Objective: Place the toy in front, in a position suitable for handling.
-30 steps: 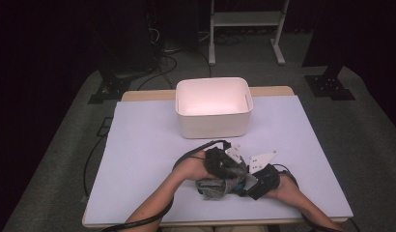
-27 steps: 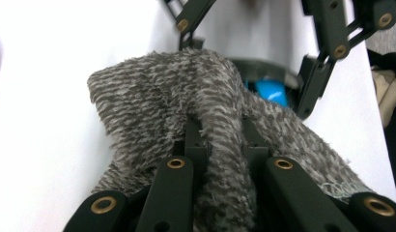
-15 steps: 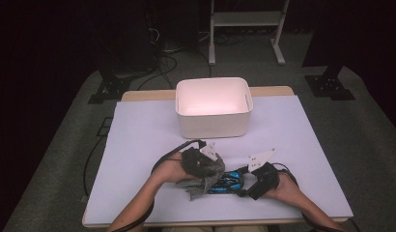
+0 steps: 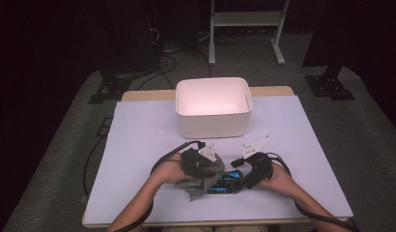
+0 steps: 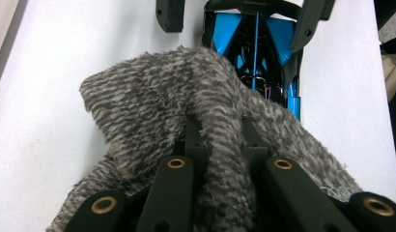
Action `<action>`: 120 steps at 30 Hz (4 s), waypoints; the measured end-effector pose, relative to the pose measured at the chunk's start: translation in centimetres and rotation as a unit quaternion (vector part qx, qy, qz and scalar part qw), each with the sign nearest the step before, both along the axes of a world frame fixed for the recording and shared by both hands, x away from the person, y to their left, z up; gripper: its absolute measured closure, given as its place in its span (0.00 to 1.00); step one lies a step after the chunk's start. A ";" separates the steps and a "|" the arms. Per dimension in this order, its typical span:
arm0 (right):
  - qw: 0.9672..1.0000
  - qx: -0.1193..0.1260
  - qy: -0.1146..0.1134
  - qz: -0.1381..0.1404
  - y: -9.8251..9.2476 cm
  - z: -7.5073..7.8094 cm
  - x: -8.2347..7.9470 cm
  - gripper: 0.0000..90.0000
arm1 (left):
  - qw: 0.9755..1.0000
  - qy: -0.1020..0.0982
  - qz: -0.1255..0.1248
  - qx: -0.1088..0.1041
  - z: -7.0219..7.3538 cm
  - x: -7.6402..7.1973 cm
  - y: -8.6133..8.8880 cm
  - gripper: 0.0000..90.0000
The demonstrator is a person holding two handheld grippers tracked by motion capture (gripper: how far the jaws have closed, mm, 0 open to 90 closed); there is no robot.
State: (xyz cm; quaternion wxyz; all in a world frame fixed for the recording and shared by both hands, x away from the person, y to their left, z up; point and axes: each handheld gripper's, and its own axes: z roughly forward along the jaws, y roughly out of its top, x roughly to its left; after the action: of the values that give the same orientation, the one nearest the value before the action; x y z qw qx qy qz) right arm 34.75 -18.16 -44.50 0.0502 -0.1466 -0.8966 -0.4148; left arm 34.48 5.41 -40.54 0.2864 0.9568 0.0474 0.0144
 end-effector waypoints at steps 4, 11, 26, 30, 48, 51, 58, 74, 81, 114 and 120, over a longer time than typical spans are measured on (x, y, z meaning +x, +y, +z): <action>1.000 -0.003 0.008 -0.008 0.1 -0.5 0.0 0.21 | 1.000 -0.001 -0.002 0.004 0.1 -0.1 0.0 0.88; 0.999 0.010 0.030 -0.026 -0.4 -1.0 -0.1 0.23 | 1.000 0.001 -0.003 0.004 0.1 -0.4 0.2 0.88; 0.997 0.024 0.052 -0.054 -0.8 -1.2 -0.9 0.31 | 0.999 -0.022 -0.020 0.021 1.9 -0.9 -0.1 0.88; 0.998 0.018 0.049 -0.046 -0.6 -1.0 -1.2 0.31 | 0.999 -0.026 -0.020 0.011 2.8 -0.8 -0.1 0.88; 1.000 0.002 0.000 0.013 0.0 -0.4 -3.8 0.47 | 0.999 -0.016 -0.046 0.004 3.7 -2.9 -0.3 0.88; 1.000 0.004 -0.010 0.023 0.0 -0.4 -4.1 0.51 | 0.999 0.000 -0.050 -0.002 3.8 -3.1 0.0 0.88; 0.997 -0.015 -0.029 0.065 1.1 -1.0 -4.9 0.60 | 0.998 0.013 -0.062 -0.001 4.0 -3.7 0.0 0.88; 0.992 -0.006 -0.097 0.085 2.7 0.0 -3.3 0.63 | 0.999 -0.002 -0.049 -0.019 5.5 -2.5 -0.8 0.88; 0.994 -0.002 -0.081 0.071 2.4 -0.9 -3.1 0.62 | 0.998 0.005 -0.062 0.008 4.2 -2.1 -3.6 0.88; 0.994 0.008 -0.091 0.061 0.6 0.0 -4.0 0.63 | 0.999 0.002 -0.031 -0.010 3.7 -2.2 1.8 0.88; 0.994 0.007 -0.092 0.063 0.6 0.0 -3.9 0.63 | 1.000 0.000 -0.010 -0.020 3.6 -2.2 3.7 0.88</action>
State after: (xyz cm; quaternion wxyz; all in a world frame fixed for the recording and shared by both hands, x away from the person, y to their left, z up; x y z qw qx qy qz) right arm 30.82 -17.57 -44.51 -0.0056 -0.0509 -0.9018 -0.4291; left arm 32.31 9.12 -36.93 0.3058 0.9513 0.0379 0.0101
